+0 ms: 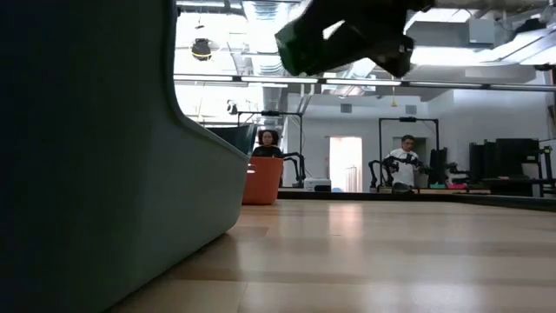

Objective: Sort blocks
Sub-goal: Put the green game piece into the blue bin

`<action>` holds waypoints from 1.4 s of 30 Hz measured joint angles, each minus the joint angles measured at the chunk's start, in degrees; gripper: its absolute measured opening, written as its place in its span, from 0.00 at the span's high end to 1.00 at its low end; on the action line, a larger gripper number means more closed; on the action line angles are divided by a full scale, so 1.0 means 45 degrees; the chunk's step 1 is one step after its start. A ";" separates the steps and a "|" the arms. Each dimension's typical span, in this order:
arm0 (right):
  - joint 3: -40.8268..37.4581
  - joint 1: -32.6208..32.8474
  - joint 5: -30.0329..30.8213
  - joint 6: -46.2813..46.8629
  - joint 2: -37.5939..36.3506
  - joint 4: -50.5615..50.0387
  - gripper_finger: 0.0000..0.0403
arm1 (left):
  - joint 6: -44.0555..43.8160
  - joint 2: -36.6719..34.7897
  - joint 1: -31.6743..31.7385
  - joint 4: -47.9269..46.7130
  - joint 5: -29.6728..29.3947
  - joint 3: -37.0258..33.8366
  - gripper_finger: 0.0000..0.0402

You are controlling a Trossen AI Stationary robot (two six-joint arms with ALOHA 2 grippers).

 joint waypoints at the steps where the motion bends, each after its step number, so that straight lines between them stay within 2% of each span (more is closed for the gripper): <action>1: 0.0216 -0.0054 -0.0106 -0.0348 0.0231 0.0011 0.64 | 0.0218 -0.0001 0.0044 -0.0011 -0.0072 0.0175 0.43; 4: 0.1432 -0.0107 -0.0542 -0.1615 0.1206 -0.0298 0.64 | 0.0757 0.0004 0.0346 -0.0007 -0.0110 0.0723 0.43; 11: 0.5892 -0.0298 -0.1778 -0.3281 0.4440 -0.2722 0.64 | 0.1103 -0.0011 0.1096 0.0061 0.0276 0.1014 0.43; 19: 0.9650 -0.0756 -0.2507 -0.3931 0.7021 -0.4880 0.64 | -0.0194 -0.0006 0.1265 -0.0054 0.0407 0.1019 0.43; 24: 1.0618 -0.0973 -0.2593 -0.3873 0.7810 -0.5379 0.61 | -0.0434 -0.0011 0.1064 -0.0076 0.0621 0.1019 0.43; 34: 1.0730 -0.1302 -0.3107 -0.3679 0.7797 -0.5125 0.41 | -0.0175 -0.0006 0.0889 -0.0247 0.0645 0.1014 0.43; 39: 1.1408 -0.1254 -0.3105 -0.3789 0.7789 -0.6300 0.39 | 0.0312 -0.0006 0.0889 -0.0310 0.0645 0.1009 0.43; 42: 1.1966 -0.0958 -0.2084 -0.4061 0.7399 -0.7695 0.39 | 0.0538 -0.0006 0.0889 -0.0318 0.0645 0.1009 0.43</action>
